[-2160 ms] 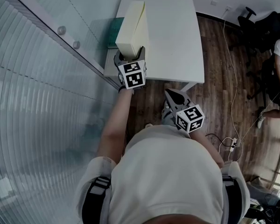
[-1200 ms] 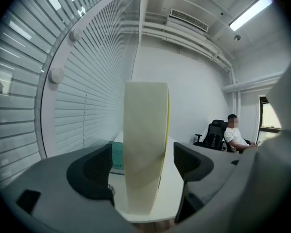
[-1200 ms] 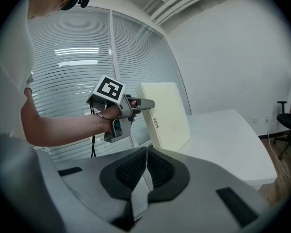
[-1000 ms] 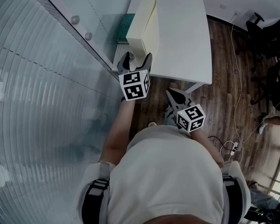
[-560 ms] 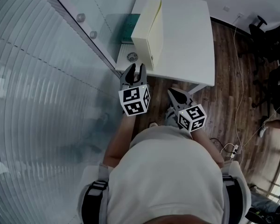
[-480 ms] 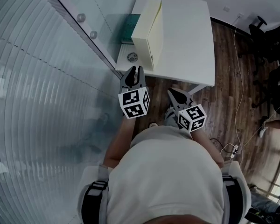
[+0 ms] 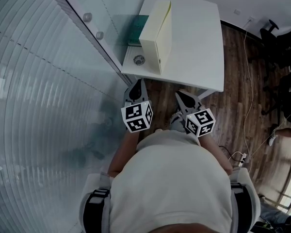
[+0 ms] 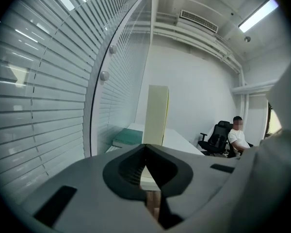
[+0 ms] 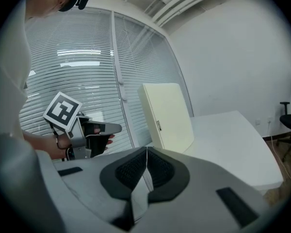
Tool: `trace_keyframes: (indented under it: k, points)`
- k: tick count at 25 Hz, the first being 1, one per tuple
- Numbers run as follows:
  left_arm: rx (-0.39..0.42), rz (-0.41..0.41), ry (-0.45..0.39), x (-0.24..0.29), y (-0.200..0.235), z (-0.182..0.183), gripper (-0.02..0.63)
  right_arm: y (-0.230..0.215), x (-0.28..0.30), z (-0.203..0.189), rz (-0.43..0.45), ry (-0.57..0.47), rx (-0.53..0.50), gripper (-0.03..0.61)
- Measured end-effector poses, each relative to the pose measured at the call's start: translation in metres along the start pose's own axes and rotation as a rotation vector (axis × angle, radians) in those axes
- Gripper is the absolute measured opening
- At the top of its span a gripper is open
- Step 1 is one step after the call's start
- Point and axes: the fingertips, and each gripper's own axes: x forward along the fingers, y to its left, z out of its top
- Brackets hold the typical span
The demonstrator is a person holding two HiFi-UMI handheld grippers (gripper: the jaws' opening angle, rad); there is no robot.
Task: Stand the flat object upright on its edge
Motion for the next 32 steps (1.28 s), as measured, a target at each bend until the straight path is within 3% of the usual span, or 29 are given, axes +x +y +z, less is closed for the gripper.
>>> trace_keyframes:
  k: [11,25,32]
  points:
    - [-0.014,-0.052,0.061,-0.011,0.003,-0.031,0.02,-0.002,-0.004,0.002,-0.007,-0.005,-0.01,0.02]
    - [-0.05,-0.048,0.062,-0.013,0.009,-0.033,0.02,-0.001,-0.003,0.001,-0.009,-0.005,0.001,0.02]
    - [-0.053,-0.051,0.065,-0.013,0.007,-0.035,0.02,0.002,-0.005,0.001,-0.015,0.001,-0.057,0.018]
